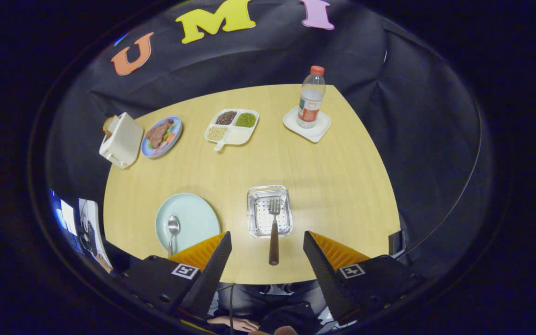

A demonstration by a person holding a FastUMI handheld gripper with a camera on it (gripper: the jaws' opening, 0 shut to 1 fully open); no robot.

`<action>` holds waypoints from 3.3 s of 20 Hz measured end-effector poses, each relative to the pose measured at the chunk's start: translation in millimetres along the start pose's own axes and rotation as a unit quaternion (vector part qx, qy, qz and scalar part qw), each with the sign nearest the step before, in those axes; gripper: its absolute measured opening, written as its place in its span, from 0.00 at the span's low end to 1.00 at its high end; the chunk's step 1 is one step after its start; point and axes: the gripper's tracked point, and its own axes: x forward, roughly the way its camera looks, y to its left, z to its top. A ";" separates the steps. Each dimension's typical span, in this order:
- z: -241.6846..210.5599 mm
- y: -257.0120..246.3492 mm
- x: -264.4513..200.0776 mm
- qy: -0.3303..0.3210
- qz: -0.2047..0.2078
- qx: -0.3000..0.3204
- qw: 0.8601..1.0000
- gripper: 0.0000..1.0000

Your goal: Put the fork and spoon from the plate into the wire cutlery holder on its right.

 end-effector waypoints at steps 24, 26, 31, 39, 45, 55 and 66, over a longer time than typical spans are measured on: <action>-129.7 213.6 38.7 -0.027 0.074 -0.059 0.995 0.97; -131.5 220.2 50.2 -0.023 0.070 -0.061 0.995 0.97; -136.3 224.1 91.0 -0.004 0.054 -0.058 0.997 0.97; -143.3 230.6 137.9 0.027 0.041 -0.058 0.997 0.92; -143.9 229.9 157.8 0.038 0.025 -0.065 0.997 0.67; -150.9 219.9 160.7 0.052 0.010 -0.085 0.995 0.02; -139.0 191.2 115.8 0.033 0.038 -0.083 0.995 0.03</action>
